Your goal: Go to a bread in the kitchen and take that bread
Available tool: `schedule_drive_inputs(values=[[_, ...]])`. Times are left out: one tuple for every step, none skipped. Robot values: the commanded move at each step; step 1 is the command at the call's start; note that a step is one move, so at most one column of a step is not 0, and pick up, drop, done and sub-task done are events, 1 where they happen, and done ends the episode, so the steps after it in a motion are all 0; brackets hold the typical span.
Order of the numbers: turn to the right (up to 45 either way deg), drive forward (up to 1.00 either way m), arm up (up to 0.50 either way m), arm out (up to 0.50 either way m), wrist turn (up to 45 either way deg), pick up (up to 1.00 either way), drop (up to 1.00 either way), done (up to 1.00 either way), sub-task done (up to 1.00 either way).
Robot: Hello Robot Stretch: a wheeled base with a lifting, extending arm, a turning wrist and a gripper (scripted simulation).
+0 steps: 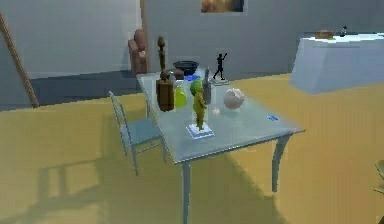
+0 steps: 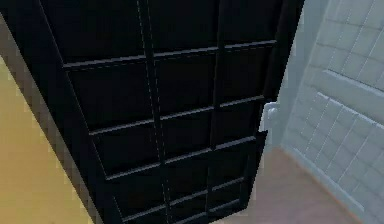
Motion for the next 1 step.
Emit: schedule_drive_inputs(values=[[-15.0, 0.0, 0.0, 0.0, 0.0, 0.0, 0.0, 0.0, 0.0]])
